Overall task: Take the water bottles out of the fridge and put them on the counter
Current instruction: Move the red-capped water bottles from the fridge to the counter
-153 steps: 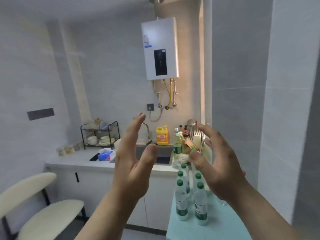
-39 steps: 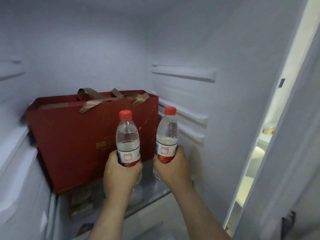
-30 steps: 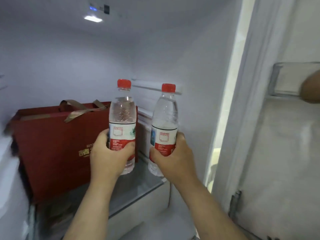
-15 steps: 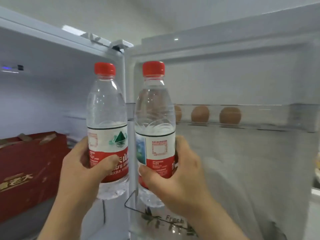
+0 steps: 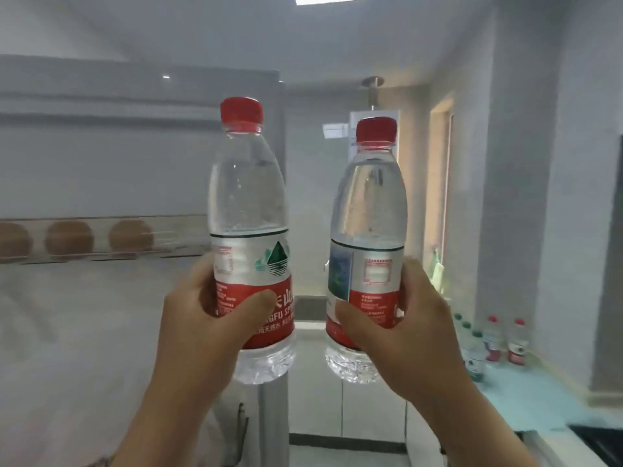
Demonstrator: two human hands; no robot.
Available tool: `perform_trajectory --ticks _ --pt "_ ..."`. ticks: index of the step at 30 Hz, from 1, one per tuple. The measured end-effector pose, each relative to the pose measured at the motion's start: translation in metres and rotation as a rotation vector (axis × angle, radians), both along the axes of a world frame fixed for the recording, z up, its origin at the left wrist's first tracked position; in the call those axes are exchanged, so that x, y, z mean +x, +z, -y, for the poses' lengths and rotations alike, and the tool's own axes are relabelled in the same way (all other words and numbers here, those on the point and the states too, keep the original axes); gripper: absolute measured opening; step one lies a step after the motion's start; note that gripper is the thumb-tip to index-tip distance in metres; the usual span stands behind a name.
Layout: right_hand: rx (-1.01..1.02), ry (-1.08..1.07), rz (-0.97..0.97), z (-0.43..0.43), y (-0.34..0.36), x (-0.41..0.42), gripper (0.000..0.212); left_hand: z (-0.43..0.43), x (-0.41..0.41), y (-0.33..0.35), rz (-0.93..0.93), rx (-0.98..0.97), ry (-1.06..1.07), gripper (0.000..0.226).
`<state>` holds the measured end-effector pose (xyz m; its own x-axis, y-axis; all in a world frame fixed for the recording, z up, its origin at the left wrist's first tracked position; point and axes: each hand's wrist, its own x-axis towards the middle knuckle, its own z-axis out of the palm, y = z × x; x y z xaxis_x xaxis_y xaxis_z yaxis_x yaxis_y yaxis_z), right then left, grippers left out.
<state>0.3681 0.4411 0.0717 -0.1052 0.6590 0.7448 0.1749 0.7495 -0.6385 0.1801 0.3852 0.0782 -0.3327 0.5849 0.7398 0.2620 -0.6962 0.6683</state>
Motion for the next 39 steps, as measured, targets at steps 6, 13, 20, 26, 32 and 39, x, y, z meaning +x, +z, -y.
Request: perform_trajectory --ticks 6,13,20,26,32,39 --pt "-0.042 -0.343 0.021 -0.038 -0.009 0.113 0.052 -0.090 0.103 -0.010 0.047 -0.036 -0.287 0.044" --pt "-0.110 -0.589 0.039 -0.122 -0.037 0.204 0.045 -0.222 0.199 -0.045 0.044 -0.170 -0.450 0.049" --pt "-0.243 -0.760 0.018 -0.212 -0.066 0.265 0.044 -0.340 0.267 -0.075 0.017 -0.274 -0.521 0.049" --pt "-0.329 -0.833 -0.002 -0.269 -0.088 0.320 0.046 -0.410 0.333 -0.099 -0.031 -0.348 -0.577 0.047" --pt "-0.380 -0.864 0.010 -0.334 -0.109 0.383 0.047 -0.478 0.399 -0.123 -0.058 -0.415 -0.572 0.045" --pt "-0.424 -0.825 0.050 -0.430 -0.128 0.474 0.043 -0.564 0.489 -0.149 -0.006 -0.476 -0.487 0.047"
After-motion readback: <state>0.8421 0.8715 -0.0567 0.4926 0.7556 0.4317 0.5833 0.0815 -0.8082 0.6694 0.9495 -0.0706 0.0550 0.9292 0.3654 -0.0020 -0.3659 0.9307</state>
